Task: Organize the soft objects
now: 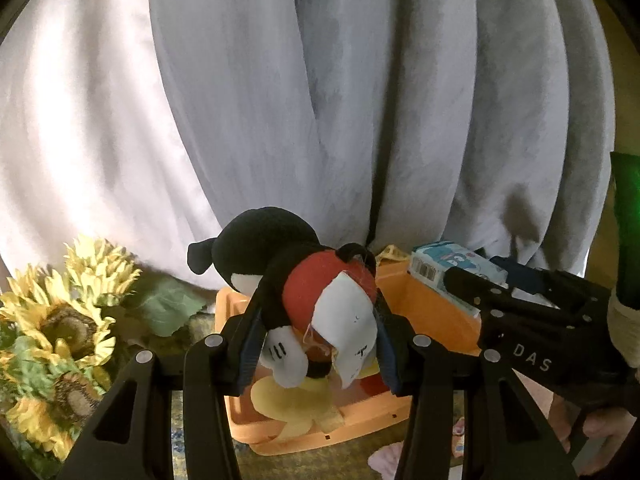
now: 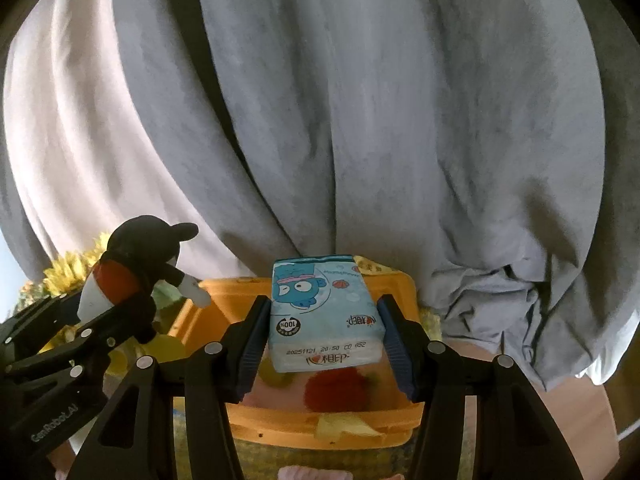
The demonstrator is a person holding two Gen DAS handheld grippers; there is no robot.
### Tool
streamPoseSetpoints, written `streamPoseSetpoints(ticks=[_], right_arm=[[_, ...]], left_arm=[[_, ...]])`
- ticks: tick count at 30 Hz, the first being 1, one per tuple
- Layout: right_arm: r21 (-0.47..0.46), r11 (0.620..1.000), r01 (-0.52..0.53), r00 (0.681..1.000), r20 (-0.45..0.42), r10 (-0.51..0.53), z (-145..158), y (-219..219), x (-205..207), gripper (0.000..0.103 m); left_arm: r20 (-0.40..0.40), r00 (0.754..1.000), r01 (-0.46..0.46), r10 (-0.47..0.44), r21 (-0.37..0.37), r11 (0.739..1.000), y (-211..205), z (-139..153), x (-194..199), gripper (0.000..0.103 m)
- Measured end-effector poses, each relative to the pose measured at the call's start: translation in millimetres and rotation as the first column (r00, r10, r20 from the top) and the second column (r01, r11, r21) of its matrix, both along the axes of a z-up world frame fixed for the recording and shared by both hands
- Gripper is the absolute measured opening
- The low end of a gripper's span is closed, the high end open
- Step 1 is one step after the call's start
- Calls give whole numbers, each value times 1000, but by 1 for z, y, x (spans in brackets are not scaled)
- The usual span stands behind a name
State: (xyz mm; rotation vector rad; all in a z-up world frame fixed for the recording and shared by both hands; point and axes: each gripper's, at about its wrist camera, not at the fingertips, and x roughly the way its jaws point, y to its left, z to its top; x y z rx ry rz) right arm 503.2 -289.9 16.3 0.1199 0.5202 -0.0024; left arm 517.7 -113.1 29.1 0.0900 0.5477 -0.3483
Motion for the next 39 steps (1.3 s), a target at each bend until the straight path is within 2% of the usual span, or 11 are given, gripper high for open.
streamPoseSetpoints(ticks=[6, 19, 25, 30, 33, 34, 35, 39], right_arm=[[6, 1000, -7, 996, -92, 8, -21, -4, 29, 55], [6, 1000, -17, 974, -224, 18, -56, -14, 67, 56], [7, 1000, -26, 971, -236, 27, -61, -13, 74, 56], [5, 1000, -21, 971, -237, 22, -59, -13, 75, 63], [4, 1000, -18, 973, -232, 19, -57, -13, 72, 64], [2, 1000, -16, 974, -226, 16, -56, -14, 71, 68], [0, 1000, -15, 975, -222, 15, -55, -13, 70, 71], [-1, 1000, -8, 978, -209, 7, -46, -15, 65, 72]], left_arm=[[-47, 999, 2, 0, 38, 999, -7, -23, 25, 48], [-181, 984, 16, -6, 51, 999, -17, -64, 64, 49], [-215, 977, 20, -8, 52, 998, -19, -73, 71, 52], [-234, 972, 10, 1, 43, 999, -15, -77, 71, 54], [-223, 975, 10, 1, 47, 999, -14, -75, 68, 63], [-214, 977, 8, 3, 48, 999, -14, -73, 67, 67], [-208, 978, 3, 7, 49, 999, -14, -71, 67, 69], [-197, 980, -11, 23, 61, 998, -13, -63, 66, 69]])
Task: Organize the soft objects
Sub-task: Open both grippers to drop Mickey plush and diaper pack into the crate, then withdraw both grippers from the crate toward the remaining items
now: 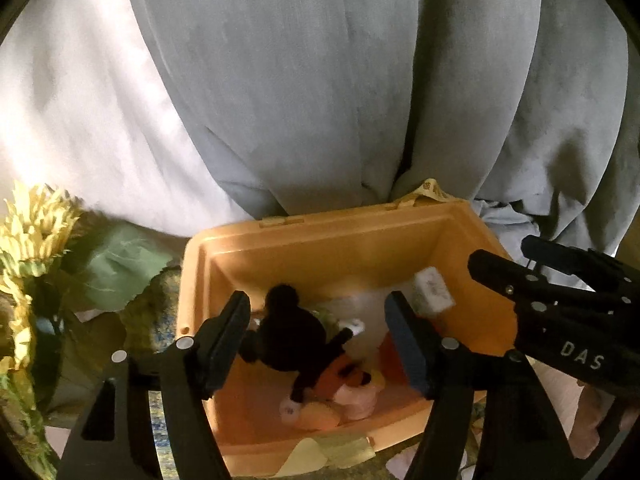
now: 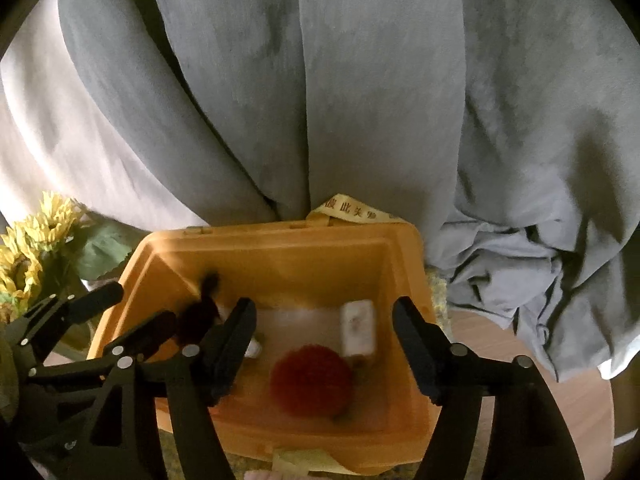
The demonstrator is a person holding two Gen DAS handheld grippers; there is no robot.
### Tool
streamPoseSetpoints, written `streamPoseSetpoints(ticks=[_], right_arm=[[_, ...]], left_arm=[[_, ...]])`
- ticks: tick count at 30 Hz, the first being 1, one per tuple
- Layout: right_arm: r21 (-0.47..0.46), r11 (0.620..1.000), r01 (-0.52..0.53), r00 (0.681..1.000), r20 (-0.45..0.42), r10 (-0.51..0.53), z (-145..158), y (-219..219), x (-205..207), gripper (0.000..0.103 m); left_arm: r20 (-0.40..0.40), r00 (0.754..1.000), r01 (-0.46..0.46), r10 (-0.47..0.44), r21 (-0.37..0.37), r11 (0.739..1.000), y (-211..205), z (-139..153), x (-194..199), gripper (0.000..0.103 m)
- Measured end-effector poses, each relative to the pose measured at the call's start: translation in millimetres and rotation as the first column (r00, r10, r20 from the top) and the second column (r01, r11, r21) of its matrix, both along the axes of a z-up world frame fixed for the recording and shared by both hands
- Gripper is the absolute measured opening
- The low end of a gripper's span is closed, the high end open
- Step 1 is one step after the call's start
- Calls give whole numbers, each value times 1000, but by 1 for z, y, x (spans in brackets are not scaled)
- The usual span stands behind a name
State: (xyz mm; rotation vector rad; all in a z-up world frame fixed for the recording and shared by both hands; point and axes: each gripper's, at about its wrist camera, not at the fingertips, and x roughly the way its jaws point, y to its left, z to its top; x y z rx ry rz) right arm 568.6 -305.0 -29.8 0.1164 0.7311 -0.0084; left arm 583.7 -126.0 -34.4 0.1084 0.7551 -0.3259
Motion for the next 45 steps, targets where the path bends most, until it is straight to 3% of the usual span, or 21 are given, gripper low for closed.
streamPoseSetpoints(ticks=[11, 19, 30, 45], right_arm=[[-19, 1000, 22, 998, 60, -21, 24, 3, -35, 77], [-37, 998, 48, 993, 108, -44, 34, 6, -76, 82], [-95, 988, 120, 981, 162, -103, 40, 0, -137, 87], [-129, 983, 130, 984, 136, -112, 21, 0, -193, 87]], left_arm=[[147, 985, -94, 88, 33, 995, 18, 35, -48, 87], [244, 964, -114, 104, 30, 993, 31, 52, -94, 90], [284, 956, -95, 80, 41, 995, 34, 52, -147, 90], [270, 963, -14, -7, 76, 997, 26, 34, -199, 91]])
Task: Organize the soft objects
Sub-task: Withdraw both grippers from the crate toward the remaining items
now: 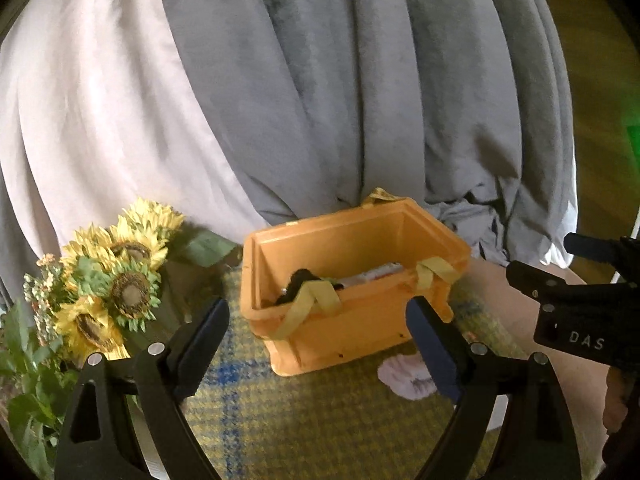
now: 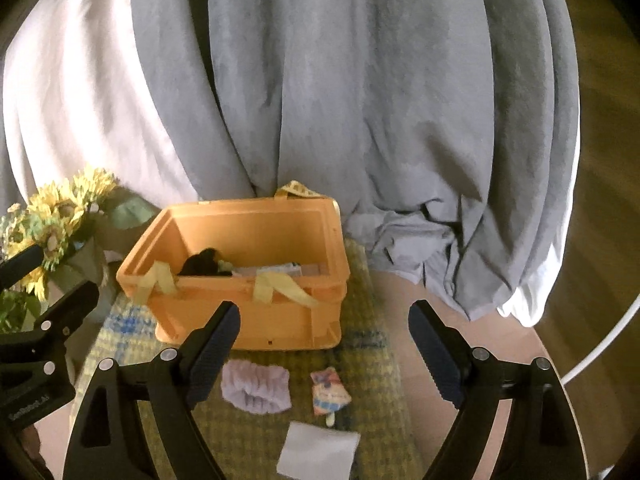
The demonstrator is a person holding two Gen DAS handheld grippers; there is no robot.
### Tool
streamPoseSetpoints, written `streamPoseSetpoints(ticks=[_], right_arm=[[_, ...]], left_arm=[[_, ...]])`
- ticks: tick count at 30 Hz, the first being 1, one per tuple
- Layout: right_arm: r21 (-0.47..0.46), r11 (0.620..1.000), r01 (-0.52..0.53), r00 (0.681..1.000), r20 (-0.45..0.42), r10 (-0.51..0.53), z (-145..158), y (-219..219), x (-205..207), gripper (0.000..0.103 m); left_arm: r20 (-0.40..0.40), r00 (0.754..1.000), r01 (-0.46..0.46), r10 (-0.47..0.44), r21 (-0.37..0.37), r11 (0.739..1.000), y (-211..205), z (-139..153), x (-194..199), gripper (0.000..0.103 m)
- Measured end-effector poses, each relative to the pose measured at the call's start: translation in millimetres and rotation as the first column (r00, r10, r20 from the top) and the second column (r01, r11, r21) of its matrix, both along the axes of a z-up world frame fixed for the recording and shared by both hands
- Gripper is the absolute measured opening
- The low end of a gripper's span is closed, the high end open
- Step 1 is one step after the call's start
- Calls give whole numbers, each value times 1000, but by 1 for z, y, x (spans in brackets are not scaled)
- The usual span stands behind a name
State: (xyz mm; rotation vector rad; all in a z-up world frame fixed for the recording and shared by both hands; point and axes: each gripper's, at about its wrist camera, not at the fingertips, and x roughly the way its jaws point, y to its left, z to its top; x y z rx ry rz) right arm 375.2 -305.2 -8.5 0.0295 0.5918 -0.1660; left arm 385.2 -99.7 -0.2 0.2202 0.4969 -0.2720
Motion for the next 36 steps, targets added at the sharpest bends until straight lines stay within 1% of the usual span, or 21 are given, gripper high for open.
streamPoseSetpoints(ticks=[6, 11, 18, 22, 28, 36], right_arm=[[12, 1000, 5, 999, -36, -5, -14, -2, -11, 87], [31, 999, -18, 996, -84, 20, -30, 0, -18, 87], [56, 998, -22, 988, -148, 31, -53, 2, -25, 87], [81, 996, -36, 980, -194, 51, -68, 2, -26, 87], [66, 996, -61, 964, -255, 76, -87, 6, -25, 87], [103, 993, -55, 941, -328, 86, -117, 2, -18, 87]], left_arm=[[-22, 1000, 17, -16, 18, 1000, -4, -14, -11, 91], [-51, 998, 36, -34, 29, 999, -4, -28, -18, 91], [-124, 992, 41, -39, 15, 999, -2, -50, -26, 90], [-159, 986, 41, -38, 16, 999, -2, -63, -28, 90], [-211, 977, 41, -31, 40, 998, -4, -82, -29, 90], [-254, 967, 43, -27, 59, 997, -6, -103, -25, 90]])
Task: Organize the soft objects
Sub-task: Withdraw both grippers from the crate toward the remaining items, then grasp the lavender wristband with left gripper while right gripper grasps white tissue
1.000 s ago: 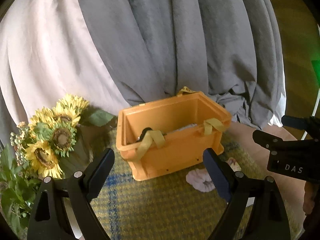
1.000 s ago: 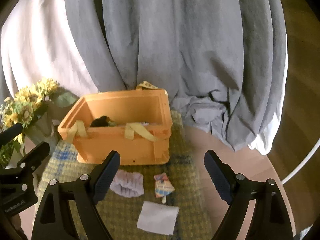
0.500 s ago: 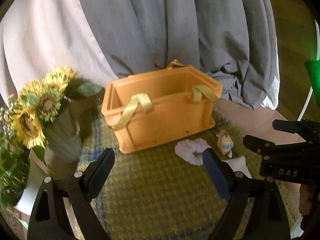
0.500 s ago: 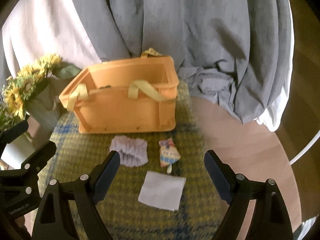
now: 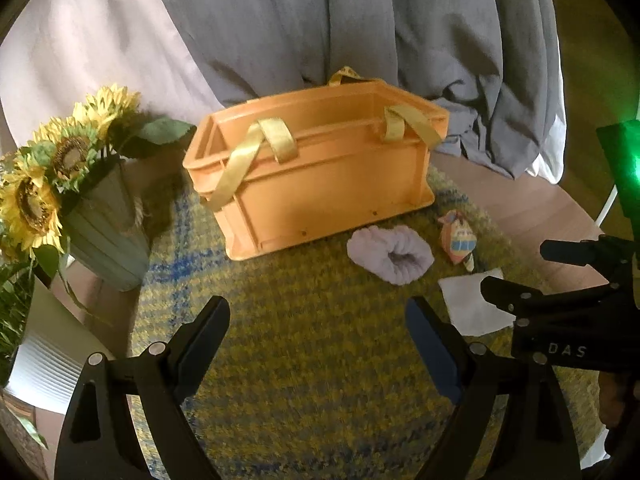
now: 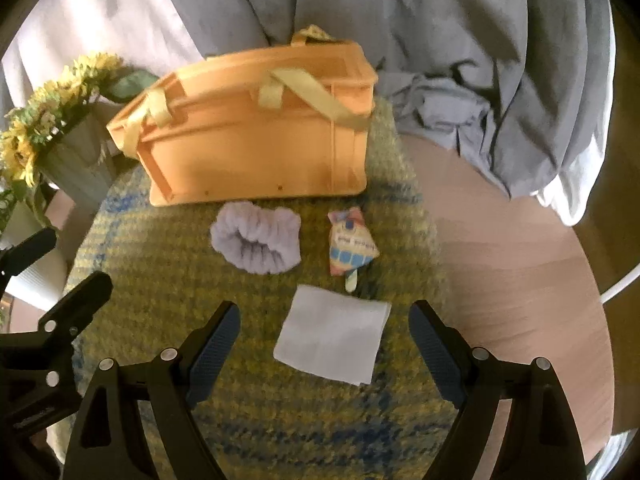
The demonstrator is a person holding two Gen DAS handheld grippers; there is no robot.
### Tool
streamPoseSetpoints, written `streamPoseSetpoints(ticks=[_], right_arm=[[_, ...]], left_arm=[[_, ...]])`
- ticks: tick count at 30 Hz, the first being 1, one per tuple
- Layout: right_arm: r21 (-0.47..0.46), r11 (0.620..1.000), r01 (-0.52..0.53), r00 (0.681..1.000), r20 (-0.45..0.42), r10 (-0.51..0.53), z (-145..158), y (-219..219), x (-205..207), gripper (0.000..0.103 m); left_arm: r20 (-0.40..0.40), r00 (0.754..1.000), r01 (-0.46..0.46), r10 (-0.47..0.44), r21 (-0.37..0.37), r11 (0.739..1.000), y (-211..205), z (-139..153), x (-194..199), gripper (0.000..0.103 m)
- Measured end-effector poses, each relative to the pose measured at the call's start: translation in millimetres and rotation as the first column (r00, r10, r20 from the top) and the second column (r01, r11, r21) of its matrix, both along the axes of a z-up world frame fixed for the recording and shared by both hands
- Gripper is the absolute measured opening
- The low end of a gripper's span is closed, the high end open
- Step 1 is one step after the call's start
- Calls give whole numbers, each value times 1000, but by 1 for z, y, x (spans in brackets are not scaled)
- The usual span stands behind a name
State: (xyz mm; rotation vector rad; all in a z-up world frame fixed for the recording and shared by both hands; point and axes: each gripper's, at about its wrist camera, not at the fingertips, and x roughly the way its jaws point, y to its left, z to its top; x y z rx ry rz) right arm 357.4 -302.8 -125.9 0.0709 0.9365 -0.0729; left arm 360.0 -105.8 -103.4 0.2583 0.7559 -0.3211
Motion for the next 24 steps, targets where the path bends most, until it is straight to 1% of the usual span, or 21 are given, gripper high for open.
streamPoseSetpoints(ticks=[6, 9, 14, 17, 21, 23, 24], right_arm=[[28, 1000, -1, 999, -48, 2, -28, -6, 7, 87], [26, 1000, 1, 998, -66, 0, -39, -8, 10, 87], [17, 1000, 4, 997, -74, -2, -51, -9, 16, 85], [10, 1000, -1, 998, -65, 2, -56, -7, 20, 84], [6, 1000, -12, 997, -72, 12, -61, -6, 24, 80], [13, 1000, -15, 996, -84, 16, -65, -6, 27, 73], [21, 1000, -16, 996, -90, 18, -67, -6, 28, 71]], left_arm=[[-16, 1000, 14, -13, 25, 1000, -7, -16, 5, 90], [-20, 1000, 16, -15, 33, 999, -10, -24, 10, 90], [-18, 1000, 26, -25, 38, 999, -14, -33, 16, 90], [-31, 999, 26, -25, 35, 999, -15, -38, 21, 90], [-44, 999, 22, -20, 37, 999, -17, -44, 28, 90], [-49, 999, 20, -18, 33, 999, -17, -46, 31, 90], [-52, 998, 20, -19, 31, 999, -17, -47, 32, 90]])
